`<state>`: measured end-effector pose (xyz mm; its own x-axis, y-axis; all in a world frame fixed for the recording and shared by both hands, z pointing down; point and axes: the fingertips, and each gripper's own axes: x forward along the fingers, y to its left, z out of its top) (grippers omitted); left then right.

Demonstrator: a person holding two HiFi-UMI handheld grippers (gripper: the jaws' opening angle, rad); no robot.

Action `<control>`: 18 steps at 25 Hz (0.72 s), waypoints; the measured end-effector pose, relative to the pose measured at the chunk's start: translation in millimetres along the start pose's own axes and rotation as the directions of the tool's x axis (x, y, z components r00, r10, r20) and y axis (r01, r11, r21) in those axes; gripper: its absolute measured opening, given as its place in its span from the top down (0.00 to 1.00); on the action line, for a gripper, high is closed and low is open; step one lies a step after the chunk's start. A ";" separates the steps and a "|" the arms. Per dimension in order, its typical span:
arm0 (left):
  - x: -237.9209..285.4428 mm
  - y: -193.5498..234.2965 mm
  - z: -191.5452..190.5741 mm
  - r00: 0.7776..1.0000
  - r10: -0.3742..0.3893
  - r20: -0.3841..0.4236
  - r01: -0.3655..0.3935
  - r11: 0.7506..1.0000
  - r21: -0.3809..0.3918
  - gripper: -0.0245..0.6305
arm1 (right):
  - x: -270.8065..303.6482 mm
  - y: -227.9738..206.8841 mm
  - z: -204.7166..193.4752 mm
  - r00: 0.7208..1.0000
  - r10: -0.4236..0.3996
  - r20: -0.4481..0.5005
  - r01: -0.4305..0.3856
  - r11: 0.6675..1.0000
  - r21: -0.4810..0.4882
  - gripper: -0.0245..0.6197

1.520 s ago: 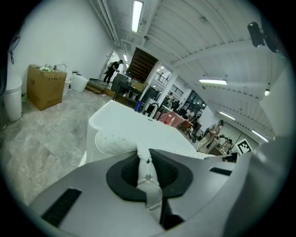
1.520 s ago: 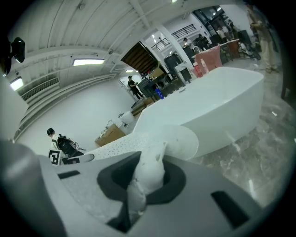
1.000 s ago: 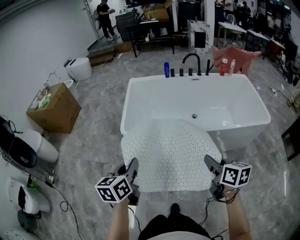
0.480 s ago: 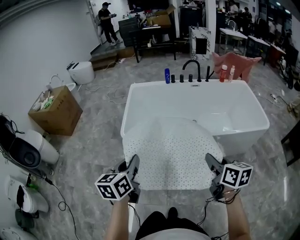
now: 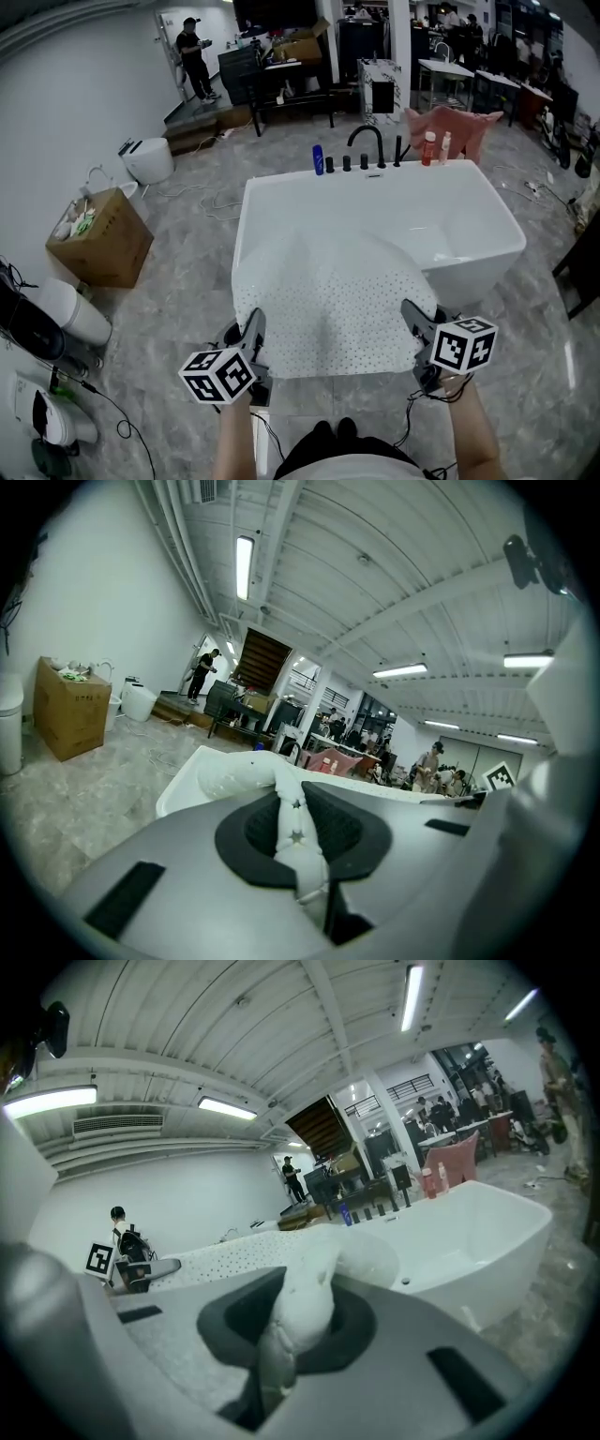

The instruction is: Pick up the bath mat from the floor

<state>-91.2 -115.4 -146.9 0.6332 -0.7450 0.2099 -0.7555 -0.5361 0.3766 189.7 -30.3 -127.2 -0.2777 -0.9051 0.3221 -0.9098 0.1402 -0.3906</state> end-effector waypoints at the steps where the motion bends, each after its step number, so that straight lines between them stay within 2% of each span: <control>1: -1.2 0.2 0.6 1.000 -0.005 0.001 0.005 1.000 0.007 0.93 | -0.6 1.3 -0.7 1.000 -0.006 0.002 0.006 1.000 0.001 0.92; 7: -5.9 7.2 10.8 0.999 -0.032 -0.005 0.032 0.999 0.027 0.93 | 3.8 12.8 -1.2 1.000 -0.031 0.003 0.031 1.000 0.003 0.92; 18: -8.6 6.4 5.3 0.997 -0.081 -0.020 0.081 0.997 0.003 0.93 | -2.6 22.8 -11.4 0.995 -0.097 -0.011 0.097 0.995 -0.022 0.92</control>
<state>-102.3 -114.6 -151.1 0.6955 -0.6911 0.1964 -0.7021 -0.5958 0.3900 166.2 -20.2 -127.1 -0.1911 -0.9101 0.3678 -0.9390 0.0603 -0.3387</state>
